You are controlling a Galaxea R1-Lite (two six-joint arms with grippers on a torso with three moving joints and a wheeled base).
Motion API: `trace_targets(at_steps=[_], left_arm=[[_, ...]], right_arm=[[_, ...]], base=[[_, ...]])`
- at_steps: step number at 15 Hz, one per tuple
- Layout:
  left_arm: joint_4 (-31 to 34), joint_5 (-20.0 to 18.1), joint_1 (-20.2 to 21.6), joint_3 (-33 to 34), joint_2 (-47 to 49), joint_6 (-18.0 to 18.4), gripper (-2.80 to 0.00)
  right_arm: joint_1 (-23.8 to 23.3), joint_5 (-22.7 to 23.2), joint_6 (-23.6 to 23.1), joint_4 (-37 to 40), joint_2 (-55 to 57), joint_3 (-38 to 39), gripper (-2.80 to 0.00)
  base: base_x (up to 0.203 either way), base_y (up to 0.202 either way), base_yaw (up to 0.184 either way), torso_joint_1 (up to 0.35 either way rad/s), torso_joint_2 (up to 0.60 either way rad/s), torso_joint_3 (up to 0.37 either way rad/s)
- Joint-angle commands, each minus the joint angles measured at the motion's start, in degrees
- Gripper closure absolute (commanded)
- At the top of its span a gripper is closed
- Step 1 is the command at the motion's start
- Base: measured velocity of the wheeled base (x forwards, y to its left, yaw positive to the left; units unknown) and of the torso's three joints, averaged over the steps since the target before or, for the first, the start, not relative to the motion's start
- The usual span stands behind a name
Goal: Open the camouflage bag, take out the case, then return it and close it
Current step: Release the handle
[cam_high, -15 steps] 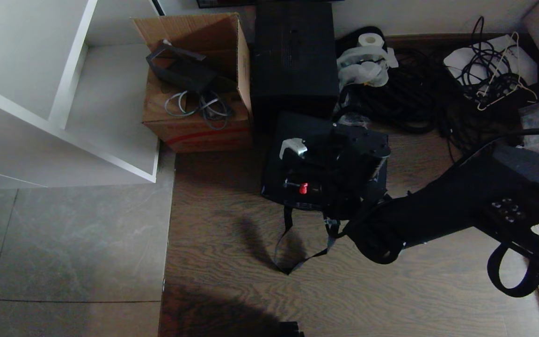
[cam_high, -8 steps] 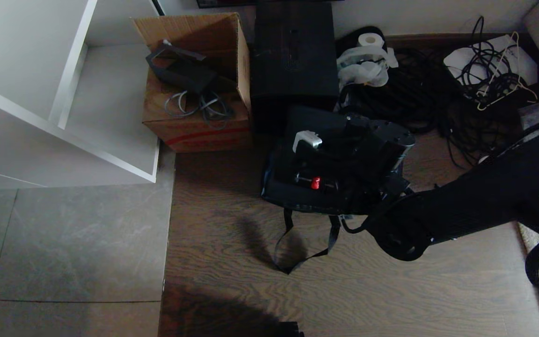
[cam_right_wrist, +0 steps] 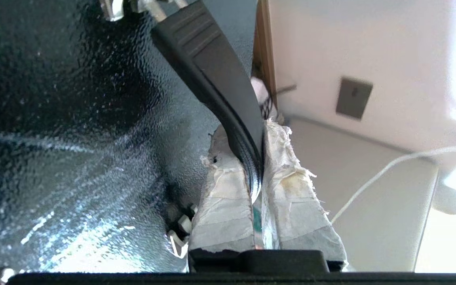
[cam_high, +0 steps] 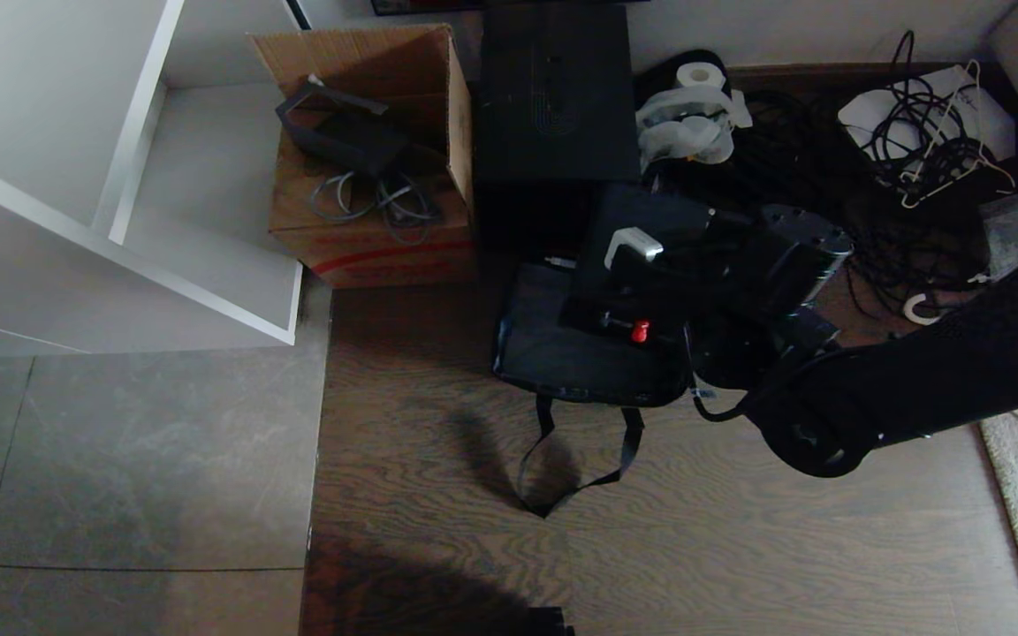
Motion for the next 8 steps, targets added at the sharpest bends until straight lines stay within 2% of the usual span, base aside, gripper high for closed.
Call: trace_targets(at_steps=[1, 8], left_arm=[[-0.02, 0.02, 0.04, 0.53, -0.09, -0.03, 0.0], [-0.02, 0.02, 0.04, 0.53, -0.09, -0.03, 0.0]], right_arm=[[-1.96, -0.34, -0.46, -0.66, -1.64, 1.51, 0.0], [-9.7, -0.34, 0.11, -0.88, -3.37, 4.97, 0.0]], base=[[0.0, 0.0, 0.0, 0.0, 0.0, 0.0], [0.0, 0.0, 0.0, 0.0, 0.0, 0.0]])
